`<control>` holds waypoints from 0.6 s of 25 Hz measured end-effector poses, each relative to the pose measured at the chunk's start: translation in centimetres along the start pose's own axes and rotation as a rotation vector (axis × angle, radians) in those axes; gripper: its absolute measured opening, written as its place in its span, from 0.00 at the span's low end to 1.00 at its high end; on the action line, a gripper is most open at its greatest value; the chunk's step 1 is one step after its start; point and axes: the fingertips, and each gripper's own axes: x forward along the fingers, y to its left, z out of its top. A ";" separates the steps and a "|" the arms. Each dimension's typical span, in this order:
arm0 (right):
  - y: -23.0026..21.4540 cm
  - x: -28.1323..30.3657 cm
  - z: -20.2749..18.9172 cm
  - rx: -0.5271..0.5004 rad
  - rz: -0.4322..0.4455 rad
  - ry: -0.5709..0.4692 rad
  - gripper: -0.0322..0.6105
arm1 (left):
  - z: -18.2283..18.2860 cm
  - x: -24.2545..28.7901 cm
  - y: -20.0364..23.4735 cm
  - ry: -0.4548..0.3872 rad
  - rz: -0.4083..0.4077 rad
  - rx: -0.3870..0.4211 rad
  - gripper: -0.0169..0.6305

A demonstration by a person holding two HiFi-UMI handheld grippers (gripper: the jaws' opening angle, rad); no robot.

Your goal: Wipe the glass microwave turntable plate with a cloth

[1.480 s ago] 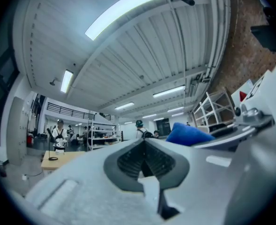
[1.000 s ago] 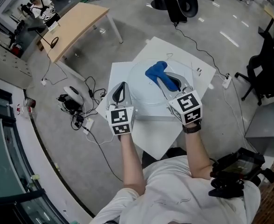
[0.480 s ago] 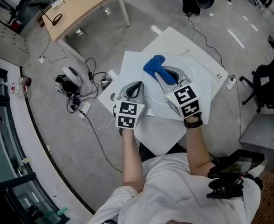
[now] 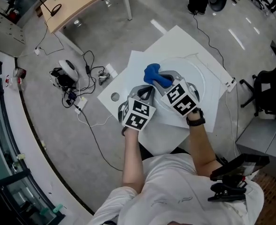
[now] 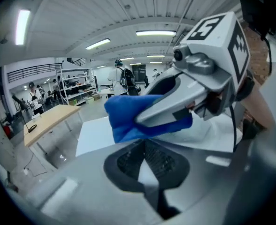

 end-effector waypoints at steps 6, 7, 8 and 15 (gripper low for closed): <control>-1.0 1.9 -1.4 -0.173 0.004 0.183 0.15 | -0.2 0.2 -0.2 0.043 0.002 0.051 0.03; -1.5 2.3 -1.5 -0.203 -0.010 0.200 0.15 | -0.2 0.3 -0.3 0.044 0.004 0.064 0.03; -2.0 2.7 -1.6 -0.228 -0.022 0.215 0.15 | -0.2 0.4 -0.2 0.045 0.006 0.073 0.03; -8.6 2.5 -3.4 -0.197 -0.135 0.265 0.15 | -0.6 0.6 -0.2 0.062 -0.006 0.093 0.03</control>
